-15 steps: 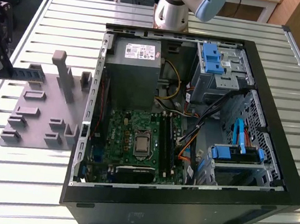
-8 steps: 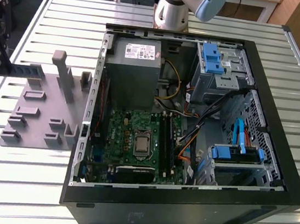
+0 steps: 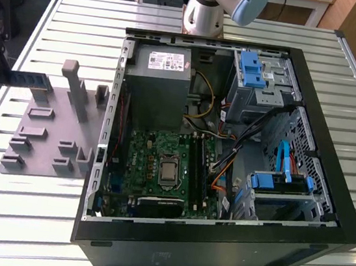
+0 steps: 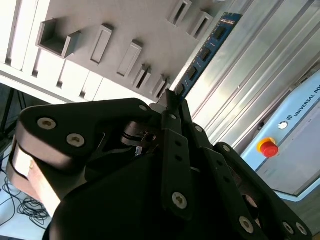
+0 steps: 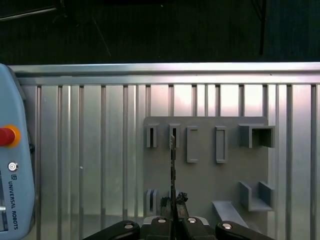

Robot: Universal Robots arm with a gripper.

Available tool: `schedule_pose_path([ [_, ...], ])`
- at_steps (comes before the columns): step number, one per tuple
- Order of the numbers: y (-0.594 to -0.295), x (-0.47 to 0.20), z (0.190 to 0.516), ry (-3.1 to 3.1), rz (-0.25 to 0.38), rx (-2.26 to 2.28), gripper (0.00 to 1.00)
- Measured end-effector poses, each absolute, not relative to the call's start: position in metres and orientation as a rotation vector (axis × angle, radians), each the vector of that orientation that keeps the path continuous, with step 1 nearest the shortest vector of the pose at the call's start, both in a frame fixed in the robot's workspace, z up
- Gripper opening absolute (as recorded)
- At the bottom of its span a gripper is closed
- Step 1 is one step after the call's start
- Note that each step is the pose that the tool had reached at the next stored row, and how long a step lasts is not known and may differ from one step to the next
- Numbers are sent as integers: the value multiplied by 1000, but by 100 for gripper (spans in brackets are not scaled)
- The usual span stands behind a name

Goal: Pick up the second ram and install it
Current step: 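Pick up the second ram and move it above second insertion slot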

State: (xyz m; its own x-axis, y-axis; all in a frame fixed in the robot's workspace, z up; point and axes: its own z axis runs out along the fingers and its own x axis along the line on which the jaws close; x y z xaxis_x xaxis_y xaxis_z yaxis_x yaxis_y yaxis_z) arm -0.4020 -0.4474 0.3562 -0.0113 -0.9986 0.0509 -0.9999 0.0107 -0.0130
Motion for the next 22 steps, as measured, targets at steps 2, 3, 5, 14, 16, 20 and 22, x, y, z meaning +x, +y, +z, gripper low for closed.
schedule_pose_path([
  [2,-447,-402,358,-2214,70,2190,14],
  [3,-447,-402,360,-2214,70,2190,14],
  [5,-447,-402,362,-2214,70,2190,14],
  [14,-447,-402,369,-2214,70,2190,14],
  [16,-447,-402,369,-2214,70,2190,14],
  [20,-447,-401,369,-2214,70,2189,14],
  [22,-447,-400,369,-2214,70,2190,14],
])
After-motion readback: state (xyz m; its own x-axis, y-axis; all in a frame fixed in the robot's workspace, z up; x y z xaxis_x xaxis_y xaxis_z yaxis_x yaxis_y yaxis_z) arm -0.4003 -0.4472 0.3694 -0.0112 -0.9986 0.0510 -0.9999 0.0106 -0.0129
